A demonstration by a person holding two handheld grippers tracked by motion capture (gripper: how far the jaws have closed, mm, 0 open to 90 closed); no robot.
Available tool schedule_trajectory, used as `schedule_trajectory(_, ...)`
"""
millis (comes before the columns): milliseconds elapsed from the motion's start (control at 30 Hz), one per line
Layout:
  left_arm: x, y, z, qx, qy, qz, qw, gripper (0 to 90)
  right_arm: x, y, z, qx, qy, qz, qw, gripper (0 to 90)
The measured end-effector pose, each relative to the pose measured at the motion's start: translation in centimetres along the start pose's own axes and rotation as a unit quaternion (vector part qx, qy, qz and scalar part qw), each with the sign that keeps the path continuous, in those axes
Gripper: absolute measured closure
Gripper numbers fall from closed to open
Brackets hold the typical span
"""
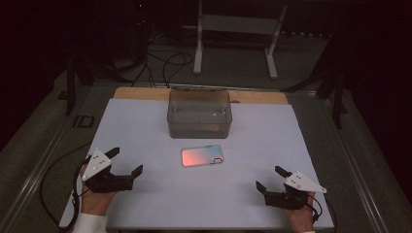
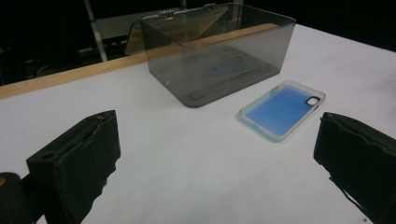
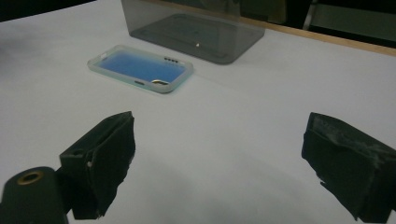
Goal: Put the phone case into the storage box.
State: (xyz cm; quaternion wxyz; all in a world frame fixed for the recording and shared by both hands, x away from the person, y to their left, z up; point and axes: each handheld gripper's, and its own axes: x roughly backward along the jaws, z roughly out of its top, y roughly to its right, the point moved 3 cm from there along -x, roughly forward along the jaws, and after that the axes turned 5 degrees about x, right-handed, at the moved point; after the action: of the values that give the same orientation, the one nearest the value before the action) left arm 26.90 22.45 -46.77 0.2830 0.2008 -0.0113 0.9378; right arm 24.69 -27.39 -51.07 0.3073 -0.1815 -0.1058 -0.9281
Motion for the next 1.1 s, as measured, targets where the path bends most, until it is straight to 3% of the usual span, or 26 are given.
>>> schedule_trajectory(433, -1.2, -0.1, 0.6, 0.007, -0.017, -0.004, 0.9998, 2.0, 0.0, 0.0, 0.0, -0.001, -0.002, -0.002, 1.0000, 9.7)
schedule_trajectory(1100, -3.4, 0.5, 1.5, -0.008, -0.044, -0.016, 0.9989, 2.3, -0.1, 0.0, -0.1, 0.002, -0.004, -0.001, 1.0000, 9.7)
